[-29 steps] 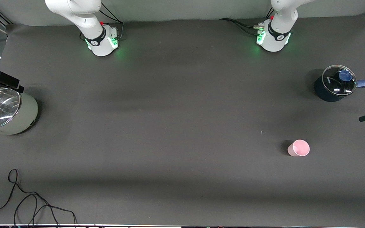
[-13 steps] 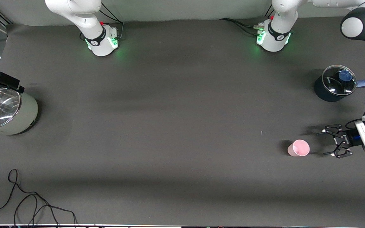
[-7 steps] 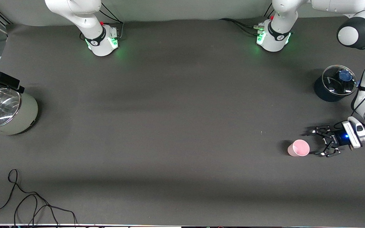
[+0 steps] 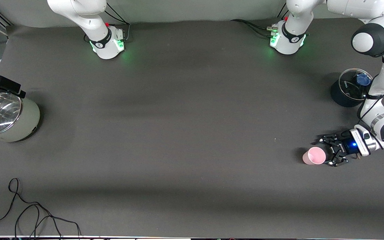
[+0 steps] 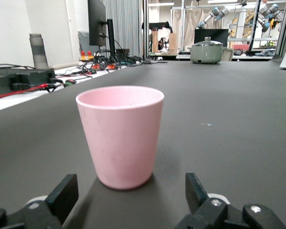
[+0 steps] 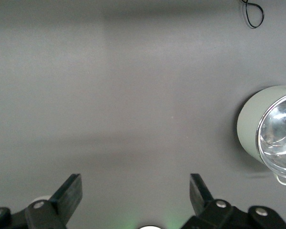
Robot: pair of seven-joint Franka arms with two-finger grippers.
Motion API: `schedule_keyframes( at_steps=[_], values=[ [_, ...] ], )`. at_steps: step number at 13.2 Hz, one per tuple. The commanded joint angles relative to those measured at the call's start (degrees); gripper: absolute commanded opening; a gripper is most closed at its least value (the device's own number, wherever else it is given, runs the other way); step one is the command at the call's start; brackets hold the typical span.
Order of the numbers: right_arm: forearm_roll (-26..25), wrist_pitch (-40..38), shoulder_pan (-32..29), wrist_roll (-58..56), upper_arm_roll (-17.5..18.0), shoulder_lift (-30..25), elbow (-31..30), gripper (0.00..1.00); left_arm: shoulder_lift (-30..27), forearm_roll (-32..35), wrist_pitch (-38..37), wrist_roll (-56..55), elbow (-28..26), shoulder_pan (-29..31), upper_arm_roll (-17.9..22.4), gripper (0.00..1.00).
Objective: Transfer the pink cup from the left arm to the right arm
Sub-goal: 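Close the left gripper around the pink cup and lift it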
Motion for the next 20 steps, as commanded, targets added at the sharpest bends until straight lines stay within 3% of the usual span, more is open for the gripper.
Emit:
schedule_keyframes(
  at_steps=[1,11,12,14,15,20],
  values=[
    [-0.91,-0.81,-0.22,-0.48,0.20,0.41,0.95,1.00,0.10,-2.68,0.25,1.12,-0.24,-1.96,0.20,1.00],
    [-0.91,-0.81,-0.31,-0.48,0.20,0.32,0.86,1.00,0.28,-4.18,3.86,0.86,-1.64,-3.90,-0.68,1.00],
    [-0.91,-0.81,-0.31,-0.48,0.20,0.32,0.86,1.00,0.28,-4.09,3.86,0.94,-1.56,-3.90,-0.68,0.90],
    [-0.91,-0.81,-0.31,-0.48,0.19,0.32,0.86,1.00,0.10,-4.09,3.95,0.68,-1.56,-3.72,-0.68,0.55],
    [-0.91,-0.81,-0.31,-0.48,0.20,0.32,0.86,1.00,0.01,-4.09,3.95,0.42,-1.56,-3.64,-0.68,0.48],
    [-0.91,-0.81,-0.22,-0.48,0.20,0.32,0.86,1.00,-5.16,-4.09,4.74,-12.46,-1.12,-5.82,-0.77,0.35]
  ],
)
